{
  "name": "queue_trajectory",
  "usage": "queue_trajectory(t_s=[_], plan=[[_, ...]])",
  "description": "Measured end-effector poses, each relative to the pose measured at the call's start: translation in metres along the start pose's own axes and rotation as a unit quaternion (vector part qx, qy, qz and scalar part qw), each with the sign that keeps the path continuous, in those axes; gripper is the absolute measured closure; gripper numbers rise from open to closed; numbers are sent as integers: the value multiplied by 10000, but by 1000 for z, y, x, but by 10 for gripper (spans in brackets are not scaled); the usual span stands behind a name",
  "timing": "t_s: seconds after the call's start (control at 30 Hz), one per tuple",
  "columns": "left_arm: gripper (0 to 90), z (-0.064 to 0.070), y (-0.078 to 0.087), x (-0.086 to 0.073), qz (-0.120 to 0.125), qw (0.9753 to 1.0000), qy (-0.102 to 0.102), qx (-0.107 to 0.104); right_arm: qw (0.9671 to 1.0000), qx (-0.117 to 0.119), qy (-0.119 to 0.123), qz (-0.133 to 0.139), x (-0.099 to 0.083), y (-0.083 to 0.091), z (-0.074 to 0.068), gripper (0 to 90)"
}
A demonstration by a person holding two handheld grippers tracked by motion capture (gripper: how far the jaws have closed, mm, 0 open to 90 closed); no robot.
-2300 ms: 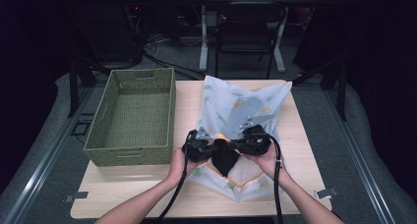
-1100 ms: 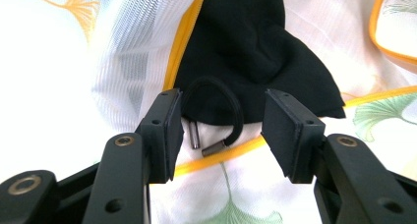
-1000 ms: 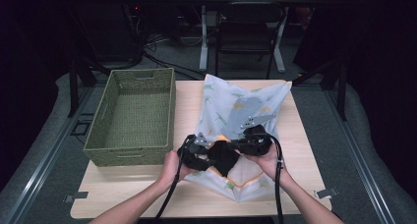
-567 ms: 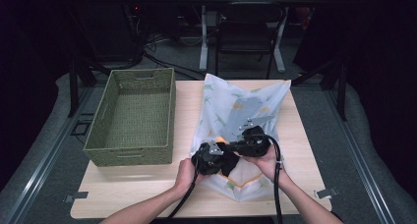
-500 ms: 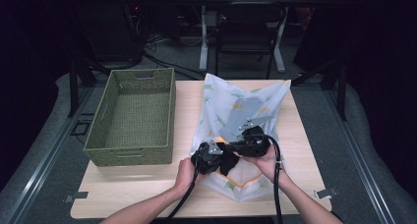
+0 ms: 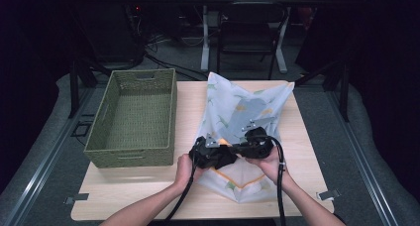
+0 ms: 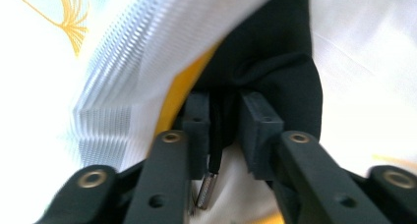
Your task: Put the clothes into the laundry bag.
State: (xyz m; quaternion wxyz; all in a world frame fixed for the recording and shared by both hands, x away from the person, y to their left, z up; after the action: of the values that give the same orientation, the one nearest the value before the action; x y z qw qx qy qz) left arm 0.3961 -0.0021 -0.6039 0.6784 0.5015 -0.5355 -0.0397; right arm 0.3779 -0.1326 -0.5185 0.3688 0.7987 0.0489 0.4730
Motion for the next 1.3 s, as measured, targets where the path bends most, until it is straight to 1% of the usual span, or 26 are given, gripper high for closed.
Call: queue_trajectory(t_s=[0.1, 0.17, 0.2, 0.27, 0.3, 0.33, 0.37, 0.43, 0.47, 0.5, 0.53, 0.57, 0.63, 0.67, 0.7, 0.73, 0.77, 0.8, 0.87, 0.9, 0.97, 1.03, 1.1, 1.17, 1.23, 1.3], plan=[[593, 2, 13, 1, 55, 9999, -69, -49, 10000, -31, 23, 25, 1, 1, -1, 886], [545, 3, 21, 2, 85, 9999, -104, -76, 10000, -40, 34, 29, 1, 1, 0, 886], [524, 4, 27, 2, 103, 9998, -74, -127, 10000, -48, 36, 34, 1, 1, 0, 886], [478, 6, 32, 2, 140, 9997, -47, -181, 10000, -52, 40, 37, 2, 1, 0, 886], [460, 9, 34, 1, 114, 9997, -71, -199, 10000, -56, 38, 43, 2, 1, 0, 886], [441, 11, 34, 0, 99, 9997, -107, -198, 10000, -57, 42, 37, 2, 1, 0, 886], [430, 16, 33, -2, 60, 9995, -144, -265, 10000, -61, 41, 42, 2, 1, 0, 886], [413, 25, 22, -7, -124, 9992, -270, -254, 10000, -67, 36, 30, 2, 1, 0, 886], [431, 27, 17, -9, -185, 9991, -276, -268, 10000, -63, 30, 28, 2, 0, 0, 886], [466, 29, 12, -11, -232, 9990, -296, -231, 10000, -63, 42, 21, 2, 0, 0, 886], [510, 29, 4, -13, -283, 9990, -302, -148, 10000, -62, 44, 13, 2, 0, 0, 886], [594, 29, -1, -13, -242, 9992, -318, -94, 10000, -47, 52, 22, 2, 0, -1, 886], [748, 25, -7, -9, -138, 9995, -278, 38, 10000, -25, 70, 42, 2, 1, -2, 886], [791, 23, -8, -5, -86, 9997, -231, 76, 10000, 2, 59, 54, 2, 2, -3, 886], [807, 20, -9, -1, 16, 9998, -167, 137, 10000, 28, 42, 71, 3, 3, -4, 886], [814, 16, -9, 2, 48, 9997, -111, 201, 9999, 64, 27, 100, 3, 4, -5, 886], [816, 13, -9, 5, 103, 9997, -35, 218, 9999, 93, 21, 137, 4, 5, -5, 887], [817, 9, -10, 7, 226, 9992, 143, 298, 9998, 104, 11, 160, 5, 7, -6, 886], [816, 5, -12, 8, 279, 9986, 309, 328, 9996, 145, -17, 222, 6, 10, -6, 887], [814, 3, -14, 6, 247, 9985, 366, 328, 9997, 144, -12, 201, 5, 10, -6, 886], [799, 1, -18, 2, 126, 9987, 411, 288, 9998, 139, -47, 112, 3, 9, -4, 886], [741, 0, -18, 1, 101, 9988, 438, 215, 10000, 48, -44, -74, -2, 3, -1, 886], [662, 0, -15, 0, 60, 9992, 373, 134, 9999, 13, -31, -159, -5, 0, 0, 886], [596, 2, -10, -1, -10, 9997, 235, 69, 9998, 10, -2, -188, -5, -1, 0, 886], [541, 3, -2, -5, -82, 10000, 53, -7, 9998, -13, 2, -199, -5, -1, 0, 886], [500, 3, 7, -7, -69, 9999, 46, -78, 9998, -18, 8, -200, -6, 0, 1, 886]])
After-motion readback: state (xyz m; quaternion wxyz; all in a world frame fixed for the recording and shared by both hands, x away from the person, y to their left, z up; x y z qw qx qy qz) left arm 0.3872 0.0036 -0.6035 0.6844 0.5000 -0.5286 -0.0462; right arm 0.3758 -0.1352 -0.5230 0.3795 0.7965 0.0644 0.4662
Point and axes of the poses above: each handheld gripper's, and its own axes: y roughly backward along the jaws, x roughly out of its top, z roughly to its right, the point moved 6 cm from there along -y, roughly forward along the jaws, and after that the axes turned 5 degrees about x, right-handed, at the moved point
